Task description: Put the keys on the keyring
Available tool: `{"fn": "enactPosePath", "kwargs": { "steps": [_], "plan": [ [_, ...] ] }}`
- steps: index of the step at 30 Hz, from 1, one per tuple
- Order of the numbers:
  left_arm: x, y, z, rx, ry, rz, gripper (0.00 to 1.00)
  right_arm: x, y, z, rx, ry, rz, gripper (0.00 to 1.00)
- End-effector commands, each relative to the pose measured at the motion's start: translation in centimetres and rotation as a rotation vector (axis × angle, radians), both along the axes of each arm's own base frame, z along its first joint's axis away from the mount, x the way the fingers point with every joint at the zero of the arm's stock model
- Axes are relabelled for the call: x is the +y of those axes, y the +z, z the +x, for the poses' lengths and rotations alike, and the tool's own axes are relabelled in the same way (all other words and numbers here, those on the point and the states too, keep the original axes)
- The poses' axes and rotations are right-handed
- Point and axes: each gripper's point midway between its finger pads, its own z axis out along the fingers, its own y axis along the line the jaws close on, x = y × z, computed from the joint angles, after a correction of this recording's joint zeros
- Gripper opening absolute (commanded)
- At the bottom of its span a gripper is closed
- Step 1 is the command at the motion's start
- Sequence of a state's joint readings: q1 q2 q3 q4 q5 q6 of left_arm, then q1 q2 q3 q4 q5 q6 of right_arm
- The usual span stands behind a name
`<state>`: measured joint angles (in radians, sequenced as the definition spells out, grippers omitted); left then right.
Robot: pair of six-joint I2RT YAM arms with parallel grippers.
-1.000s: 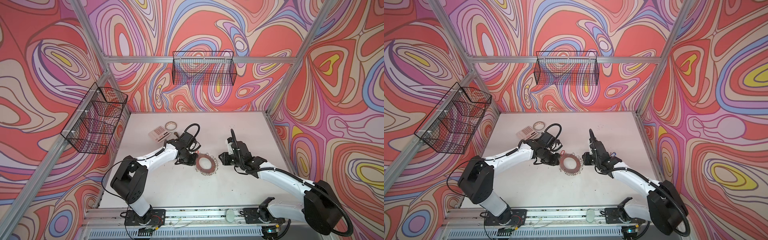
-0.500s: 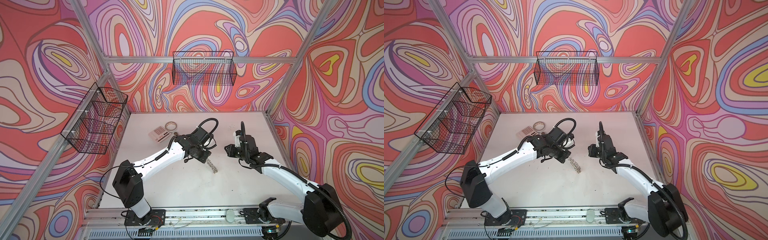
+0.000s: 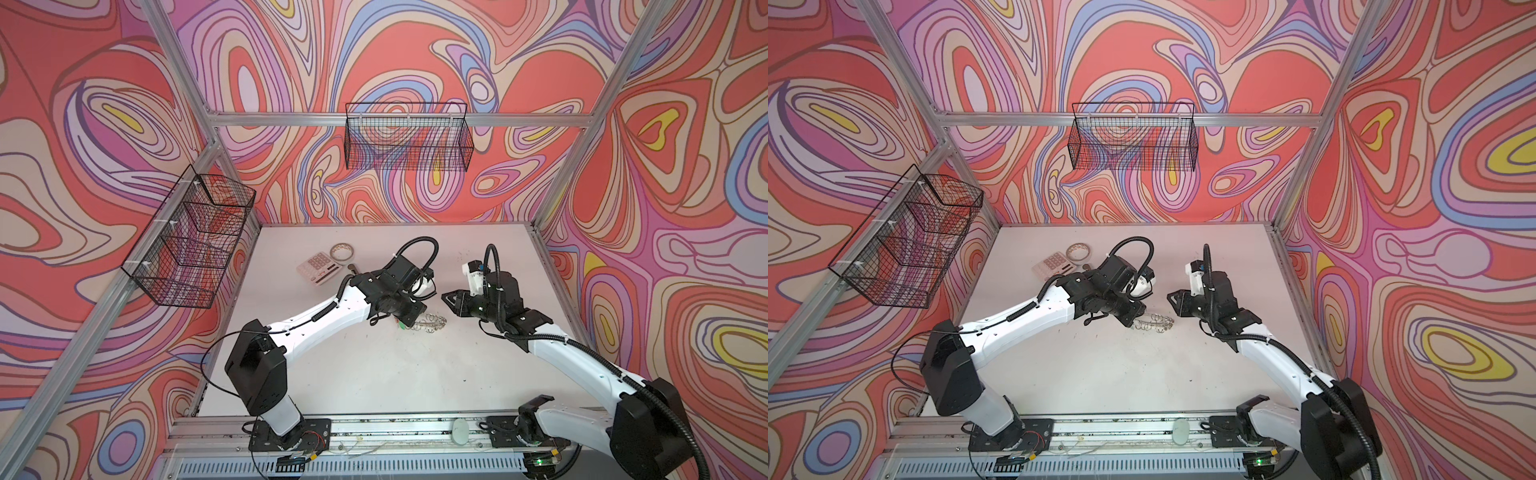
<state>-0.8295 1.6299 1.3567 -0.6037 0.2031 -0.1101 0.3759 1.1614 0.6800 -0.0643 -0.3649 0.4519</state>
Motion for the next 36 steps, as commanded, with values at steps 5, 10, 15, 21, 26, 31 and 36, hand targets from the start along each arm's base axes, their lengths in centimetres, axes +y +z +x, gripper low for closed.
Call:
{"fn": "enactPosePath", "kwargs": {
  "steps": [5,10,15,21,26,31,36],
  "plan": [
    [-1.8,5.3,1.0,-0.188,-0.047,-0.208,0.0,0.4,5.2,-1.0,-0.308,0.075,0.079,0.44],
    [-2.3,7.1,1.0,-0.225,-0.041,-0.287,0.0,-1.1,6.3,-0.9,-0.339,-0.006,0.042,0.66],
    [-2.7,9.3,0.2,-0.292,-0.077,-0.42,0.0,-2.5,7.6,-0.9,-0.336,-0.099,0.062,0.98],
    [-2.3,11.4,-0.3,-0.366,-0.083,-0.504,0.0,-2.0,10.0,-2.2,-0.39,-0.047,0.108,0.95],
    [-2.2,13.7,-1.3,-0.43,-0.109,-0.633,0.0,0.5,10.9,-3.3,-0.367,0.113,0.163,0.79],
    [-1.7,15.4,-1.3,-0.471,-0.071,-0.713,0.0,1.6,11.4,-3.9,-0.348,0.188,0.201,0.64],
    [-1.7,16.2,-1.5,-0.475,-0.077,-0.751,0.0,2.2,12.8,-4.4,-0.365,0.225,0.252,0.54]
  ]
}}
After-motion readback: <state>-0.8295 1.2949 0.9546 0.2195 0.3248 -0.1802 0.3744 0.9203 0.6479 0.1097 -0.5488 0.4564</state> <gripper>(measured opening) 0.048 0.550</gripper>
